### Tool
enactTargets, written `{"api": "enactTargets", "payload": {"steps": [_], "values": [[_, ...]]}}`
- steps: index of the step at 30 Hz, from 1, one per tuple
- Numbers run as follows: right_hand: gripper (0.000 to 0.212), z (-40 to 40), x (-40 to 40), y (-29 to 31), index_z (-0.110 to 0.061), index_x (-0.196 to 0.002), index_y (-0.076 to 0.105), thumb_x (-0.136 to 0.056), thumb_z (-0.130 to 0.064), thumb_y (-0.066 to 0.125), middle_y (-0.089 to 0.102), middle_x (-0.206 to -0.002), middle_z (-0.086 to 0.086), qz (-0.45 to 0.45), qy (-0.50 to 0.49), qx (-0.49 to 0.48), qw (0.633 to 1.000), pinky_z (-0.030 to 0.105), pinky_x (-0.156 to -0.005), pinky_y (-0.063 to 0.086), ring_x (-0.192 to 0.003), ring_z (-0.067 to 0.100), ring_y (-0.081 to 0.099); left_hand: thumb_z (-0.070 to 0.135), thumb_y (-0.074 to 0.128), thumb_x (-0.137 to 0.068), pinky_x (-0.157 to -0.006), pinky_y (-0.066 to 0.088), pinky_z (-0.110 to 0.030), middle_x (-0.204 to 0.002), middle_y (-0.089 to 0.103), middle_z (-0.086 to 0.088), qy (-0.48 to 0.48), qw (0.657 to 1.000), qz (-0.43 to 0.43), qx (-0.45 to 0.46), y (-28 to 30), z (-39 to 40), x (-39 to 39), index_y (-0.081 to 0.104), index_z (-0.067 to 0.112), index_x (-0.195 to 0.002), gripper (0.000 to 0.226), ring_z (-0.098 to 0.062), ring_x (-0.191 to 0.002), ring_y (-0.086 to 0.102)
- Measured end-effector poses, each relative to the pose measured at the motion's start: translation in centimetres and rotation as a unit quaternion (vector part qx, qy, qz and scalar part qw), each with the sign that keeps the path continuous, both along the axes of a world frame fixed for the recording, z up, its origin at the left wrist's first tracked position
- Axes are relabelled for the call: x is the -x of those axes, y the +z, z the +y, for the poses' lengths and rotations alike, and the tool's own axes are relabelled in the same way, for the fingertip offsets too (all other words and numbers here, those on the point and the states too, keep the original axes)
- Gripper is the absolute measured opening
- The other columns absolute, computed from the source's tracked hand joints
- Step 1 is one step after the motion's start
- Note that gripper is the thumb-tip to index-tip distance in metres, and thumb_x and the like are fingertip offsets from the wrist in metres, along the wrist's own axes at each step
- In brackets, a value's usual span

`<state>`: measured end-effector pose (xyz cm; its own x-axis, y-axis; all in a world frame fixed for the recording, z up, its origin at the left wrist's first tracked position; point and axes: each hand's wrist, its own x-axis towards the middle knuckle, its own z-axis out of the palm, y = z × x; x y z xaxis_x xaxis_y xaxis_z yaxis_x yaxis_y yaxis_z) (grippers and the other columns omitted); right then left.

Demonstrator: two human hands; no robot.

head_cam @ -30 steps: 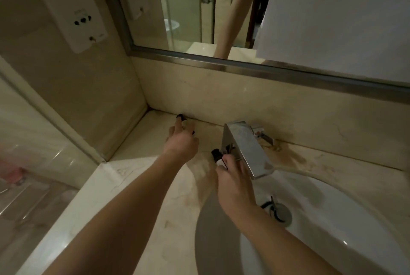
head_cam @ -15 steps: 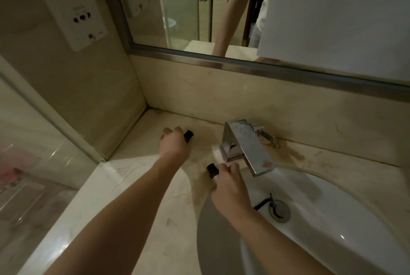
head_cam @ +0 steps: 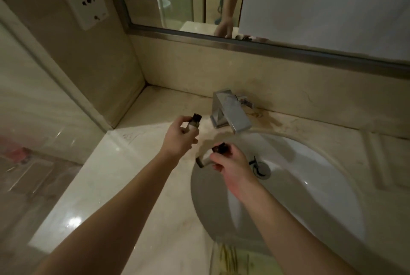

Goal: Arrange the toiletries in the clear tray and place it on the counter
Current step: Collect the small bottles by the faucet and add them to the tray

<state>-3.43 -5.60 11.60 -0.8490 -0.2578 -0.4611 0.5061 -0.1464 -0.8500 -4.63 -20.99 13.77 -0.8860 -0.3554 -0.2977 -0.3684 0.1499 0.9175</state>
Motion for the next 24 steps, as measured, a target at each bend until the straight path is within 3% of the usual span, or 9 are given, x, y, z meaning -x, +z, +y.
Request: {"api": "enactTargets", "payload": {"steps": [5,12,17,20,24], "values": [[0.022,3.5,-2.7,1.2,-0.01,-0.092,0.058,-0.087,0.011,0.051,0.064,-0.098,0.016,-0.068,-0.053,0.166,0.982,0.032,-0.073,0.049,-0.087,0.025,0.06,0.003,0.057,-0.087,-0.062,0.048,-0.032,-0.097,0.056,-0.014,-0.008,0.993,-0.029,-0.119,1.9,3.9,-4.4,0.051,0.018,-0.112,0.029,-0.019,-0.069,0.056],[0.023,8.6,-6.6,2.8,-0.006,-0.088,0.059,-0.092,0.009,0.041,0.063,-0.092,0.013,-0.052,-0.041,0.198,0.978,0.03,-0.075,0.051,-0.087,0.024,0.059,0.0,0.05,-0.091,-0.087,0.054,-0.05,-0.102,0.058,-0.016,-0.05,0.968,-0.074,-0.234,3.7,7.7,-10.3,0.049,0.013,-0.116,0.029,-0.028,-0.086,0.062],[0.017,12.0,-8.6,3.3,-0.005,-0.092,0.061,-0.086,0.009,0.054,0.06,-0.104,0.016,0.056,0.033,0.1,0.993,0.032,-0.079,0.051,-0.095,0.025,0.059,0.0,0.055,-0.091,-0.069,0.062,-0.037,-0.103,0.06,-0.02,-0.054,0.953,-0.061,-0.291,4.9,9.9,-13.1,0.046,0.009,-0.12,0.031,-0.032,-0.08,0.067],[0.022,13.6,-9.8,3.8,-0.012,-0.087,0.068,-0.078,0.007,0.061,0.058,-0.119,0.025,0.121,0.055,0.005,0.991,0.032,-0.083,0.052,-0.106,0.029,0.059,-0.001,0.057,-0.09,-0.067,0.062,-0.034,-0.095,0.061,-0.019,-0.051,0.95,-0.049,-0.305,5.5,11.1,-14.4,0.048,0.009,-0.112,0.026,-0.03,-0.076,0.067],[0.022,15.1,-11.3,5.6,-0.014,-0.084,0.068,-0.08,0.008,0.063,0.06,-0.119,0.021,0.17,0.067,-0.073,0.98,0.036,-0.088,0.056,-0.103,0.025,0.063,-0.01,0.057,-0.086,-0.064,0.061,-0.028,-0.092,0.058,-0.015,-0.067,0.95,-0.036,-0.302,6.0,12.6,-15.9,0.048,0.01,-0.102,0.027,-0.025,-0.074,0.064]]}}
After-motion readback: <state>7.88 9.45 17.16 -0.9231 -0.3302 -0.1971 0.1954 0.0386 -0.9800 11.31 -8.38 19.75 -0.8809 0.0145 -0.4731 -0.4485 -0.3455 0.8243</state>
